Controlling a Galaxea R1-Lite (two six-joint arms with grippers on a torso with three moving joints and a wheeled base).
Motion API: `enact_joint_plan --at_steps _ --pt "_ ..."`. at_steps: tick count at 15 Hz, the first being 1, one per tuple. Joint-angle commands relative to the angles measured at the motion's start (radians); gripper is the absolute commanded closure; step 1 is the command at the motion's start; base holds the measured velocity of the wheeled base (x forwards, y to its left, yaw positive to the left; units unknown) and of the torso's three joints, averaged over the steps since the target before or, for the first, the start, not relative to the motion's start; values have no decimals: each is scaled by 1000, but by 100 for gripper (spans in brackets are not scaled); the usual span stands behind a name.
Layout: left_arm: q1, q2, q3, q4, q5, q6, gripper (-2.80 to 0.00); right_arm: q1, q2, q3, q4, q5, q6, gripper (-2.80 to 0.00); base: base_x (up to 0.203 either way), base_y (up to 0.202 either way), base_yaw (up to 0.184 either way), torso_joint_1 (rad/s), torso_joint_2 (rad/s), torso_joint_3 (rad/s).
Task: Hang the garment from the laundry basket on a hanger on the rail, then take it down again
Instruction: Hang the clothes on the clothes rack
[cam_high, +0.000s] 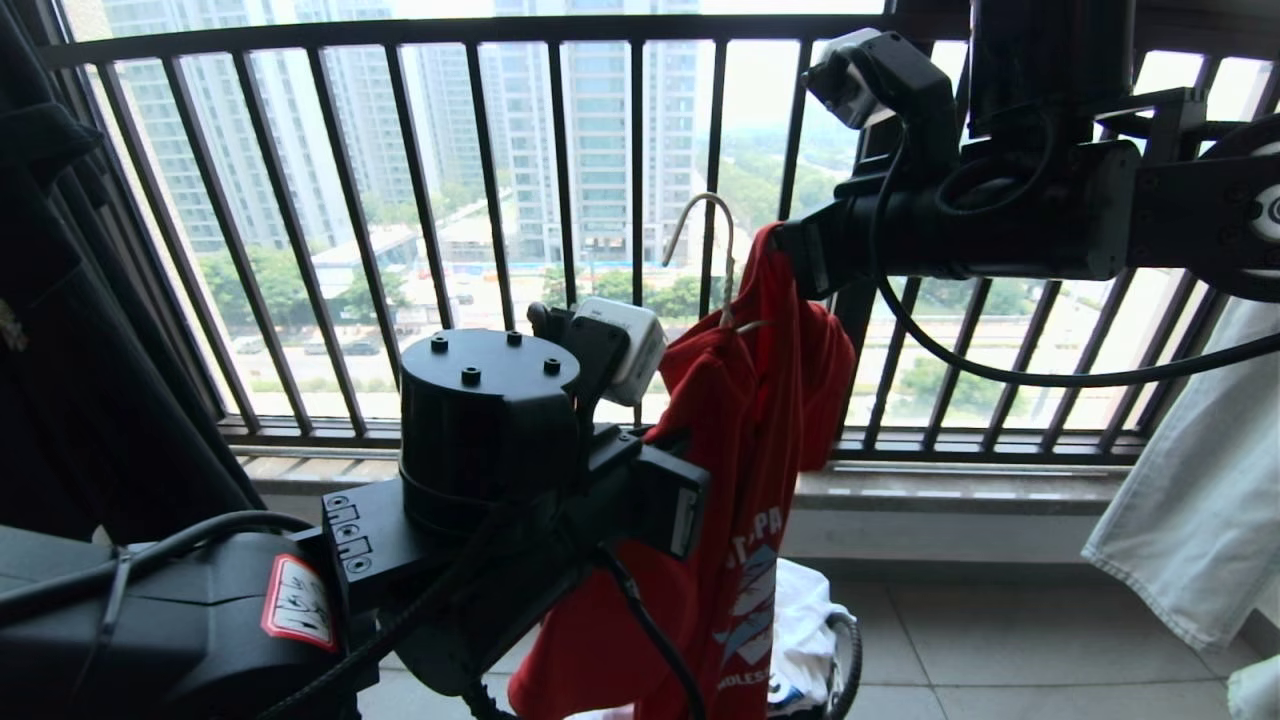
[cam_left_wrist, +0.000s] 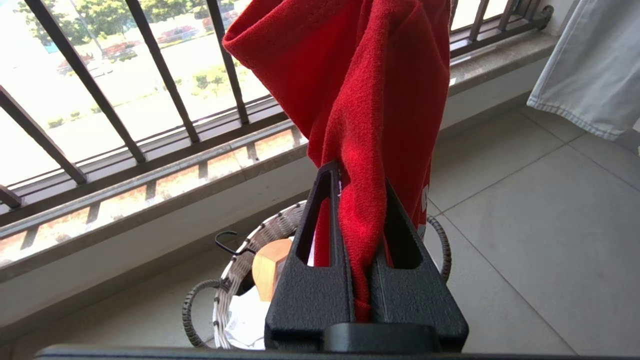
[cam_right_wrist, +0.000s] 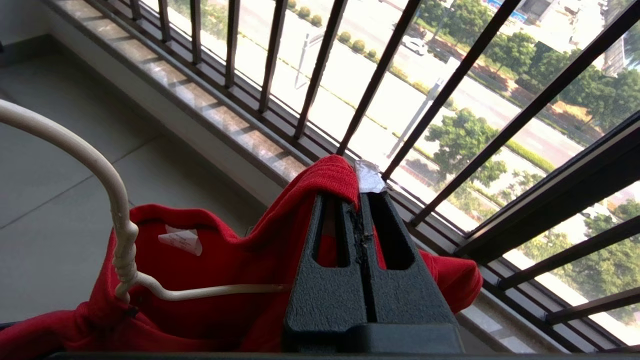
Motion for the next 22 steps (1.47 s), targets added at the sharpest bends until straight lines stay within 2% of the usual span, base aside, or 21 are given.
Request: enact_joint_plan --at_steps 1,3,5,13,18,22 --pt "0 9 1 -46 7 0 0 34 38 -89 115 -61 2 0 0 0 0 0 0 0" --pt "0 30 -2 -87 55 10 0 50 50 -130 182 -105 3 0 0 0 0 0 0 0" --pt "0 41 0 -121 61 25 0 69 51 -146 229 -126 3 0 0 0 0 0 0 0" --pt "0 73 0 -126 63 24 0 130 70 -176 231 -181 24 0 0 0 0 0 0 0" --pt "2 86 -3 -172 64 24 0 142 67 -179 232 -189 24 0 0 0 0 0 0 0" --pt "5 96 -5 -222 80 26 0 165 62 -178 232 -225 24 0 0 0 0 0 0 0"
